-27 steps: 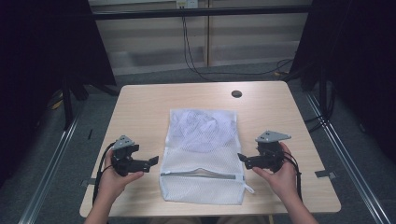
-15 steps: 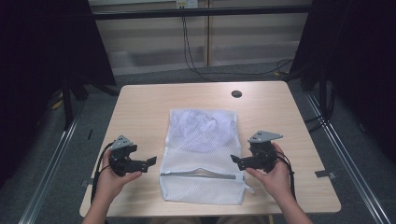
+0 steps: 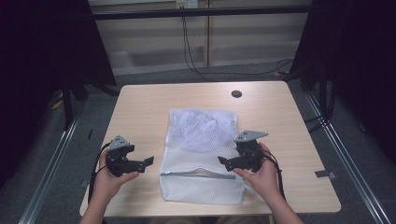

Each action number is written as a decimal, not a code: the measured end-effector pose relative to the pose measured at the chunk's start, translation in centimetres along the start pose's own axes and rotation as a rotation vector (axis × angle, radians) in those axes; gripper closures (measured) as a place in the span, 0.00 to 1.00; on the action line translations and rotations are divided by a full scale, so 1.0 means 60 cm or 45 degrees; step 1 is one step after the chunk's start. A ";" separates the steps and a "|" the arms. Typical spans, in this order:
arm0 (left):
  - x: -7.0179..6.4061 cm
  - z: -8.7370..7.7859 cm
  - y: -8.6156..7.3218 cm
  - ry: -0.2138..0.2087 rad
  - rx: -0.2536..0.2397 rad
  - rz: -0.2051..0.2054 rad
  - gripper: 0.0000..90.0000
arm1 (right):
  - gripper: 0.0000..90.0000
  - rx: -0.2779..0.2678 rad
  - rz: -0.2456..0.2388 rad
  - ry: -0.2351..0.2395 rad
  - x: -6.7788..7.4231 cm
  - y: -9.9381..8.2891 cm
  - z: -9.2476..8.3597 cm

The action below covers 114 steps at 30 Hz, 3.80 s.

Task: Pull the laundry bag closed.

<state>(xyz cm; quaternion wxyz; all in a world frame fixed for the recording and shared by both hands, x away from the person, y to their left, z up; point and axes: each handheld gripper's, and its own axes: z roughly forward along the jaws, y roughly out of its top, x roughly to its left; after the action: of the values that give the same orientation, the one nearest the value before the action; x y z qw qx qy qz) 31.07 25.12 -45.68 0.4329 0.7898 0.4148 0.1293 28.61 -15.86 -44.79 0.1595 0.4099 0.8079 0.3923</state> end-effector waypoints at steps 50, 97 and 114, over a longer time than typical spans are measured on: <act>0.006 -0.014 -0.001 0.025 -0.004 0.012 0.05 | 0.16 0.035 -0.044 0.206 0.113 0.069 0.093; 0.015 -0.023 -0.003 0.044 -0.010 0.002 0.05 | 0.44 0.078 0.231 0.422 0.170 0.069 0.162; 0.013 -0.019 -0.004 0.034 0.005 0.012 0.05 | 0.61 0.155 0.432 0.456 0.184 0.056 0.184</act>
<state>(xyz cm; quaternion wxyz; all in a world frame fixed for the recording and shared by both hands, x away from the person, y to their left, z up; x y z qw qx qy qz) 30.80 26.44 -45.31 0.4252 0.7908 0.4170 0.1412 30.07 -0.43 -48.59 -0.0794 0.4723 0.7651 0.4304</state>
